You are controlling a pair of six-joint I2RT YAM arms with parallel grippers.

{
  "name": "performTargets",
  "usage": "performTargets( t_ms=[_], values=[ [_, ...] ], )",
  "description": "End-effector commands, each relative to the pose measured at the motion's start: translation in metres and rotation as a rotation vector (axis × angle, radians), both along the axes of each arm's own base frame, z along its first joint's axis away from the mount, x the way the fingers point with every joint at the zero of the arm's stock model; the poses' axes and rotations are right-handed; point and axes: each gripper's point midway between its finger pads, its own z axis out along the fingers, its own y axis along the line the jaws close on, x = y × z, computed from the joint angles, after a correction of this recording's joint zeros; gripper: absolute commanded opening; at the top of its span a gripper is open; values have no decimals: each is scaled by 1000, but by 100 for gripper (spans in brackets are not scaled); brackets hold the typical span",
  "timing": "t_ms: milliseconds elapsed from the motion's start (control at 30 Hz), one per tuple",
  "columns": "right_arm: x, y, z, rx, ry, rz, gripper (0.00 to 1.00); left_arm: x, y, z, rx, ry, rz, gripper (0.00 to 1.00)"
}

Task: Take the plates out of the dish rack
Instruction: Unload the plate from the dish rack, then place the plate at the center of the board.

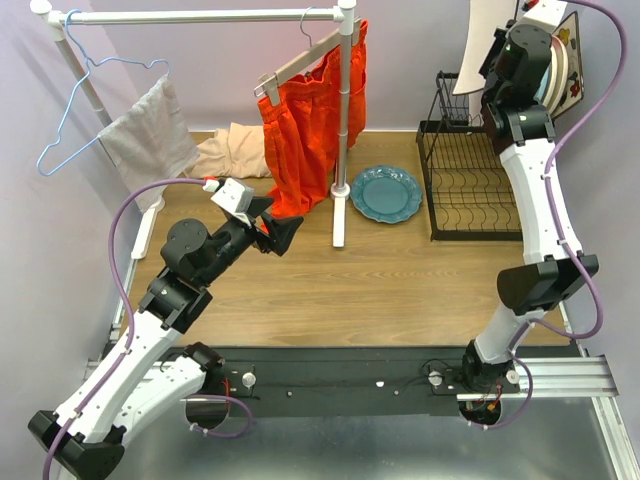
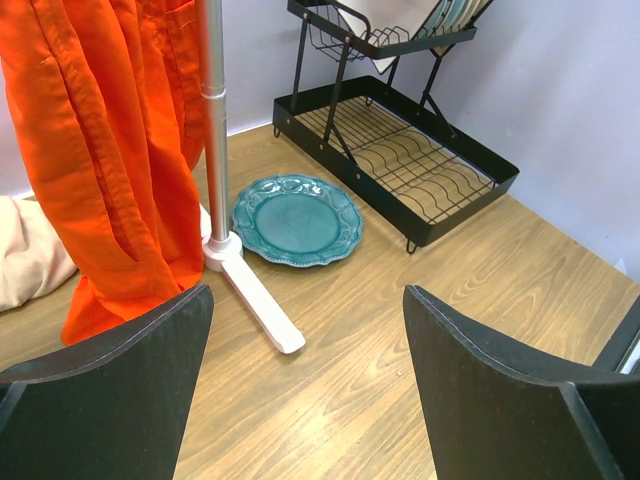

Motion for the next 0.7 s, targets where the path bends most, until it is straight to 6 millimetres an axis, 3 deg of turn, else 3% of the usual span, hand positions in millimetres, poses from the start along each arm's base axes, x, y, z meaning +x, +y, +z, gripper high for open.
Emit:
performTargets(
  t_ms=[0, 233, 400, 667],
  values=[
    [-41, 3, 96, 138, -339, 59, 1, -3, 0, 5, -16, -23, -15, 86],
    [-53, 10, 100, 220, -367, 110, 1, -3, 0, 5, -16, -23, -15, 86],
    [-58, 12, 83, 282, -343, 126, 1, -3, 1, 6, -17, -24, -12, 86],
    [-74, 21, 72, 363, -336, 185, 1, -3, 2, 7, -20, -26, -7, 85]
  ],
)
